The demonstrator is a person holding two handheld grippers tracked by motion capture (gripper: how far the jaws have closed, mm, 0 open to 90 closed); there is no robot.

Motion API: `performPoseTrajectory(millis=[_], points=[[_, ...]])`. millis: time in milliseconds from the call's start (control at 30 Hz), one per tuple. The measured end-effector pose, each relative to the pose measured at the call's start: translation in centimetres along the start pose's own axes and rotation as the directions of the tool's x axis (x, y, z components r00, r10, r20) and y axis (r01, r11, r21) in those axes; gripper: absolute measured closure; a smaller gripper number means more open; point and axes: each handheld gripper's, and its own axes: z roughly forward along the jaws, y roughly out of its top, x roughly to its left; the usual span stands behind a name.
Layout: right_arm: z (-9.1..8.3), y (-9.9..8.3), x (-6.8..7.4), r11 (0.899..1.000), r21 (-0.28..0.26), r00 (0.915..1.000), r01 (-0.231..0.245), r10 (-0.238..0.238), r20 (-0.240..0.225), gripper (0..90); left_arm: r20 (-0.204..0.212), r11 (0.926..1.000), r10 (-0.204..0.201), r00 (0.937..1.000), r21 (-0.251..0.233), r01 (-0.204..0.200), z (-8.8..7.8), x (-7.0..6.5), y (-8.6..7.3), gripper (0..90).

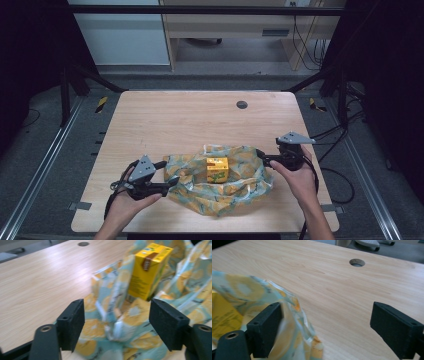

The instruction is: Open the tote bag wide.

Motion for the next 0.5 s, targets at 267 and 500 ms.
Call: performPoseTrajectory(millis=[267, 500], points=[[-1.0, -0.9, 0.9, 1.000, 0.007, 0.9976, 0.015, -0.015, -0.068, 8.4, -0.171, 0.9965, -0.077, 0.9822, 0.017, 0.081, -2.2, 4.5, -1.7, 16.0], [-4.3, -2.0, 0.7, 0.991, -0.131, 0.9997, -0.016, 0.019, 0.017, 6.4, -0.387, 0.9770, -0.173, 0.9055, 0.049, 0.208, -4.5, 9.2, -4.9, 9.1]])
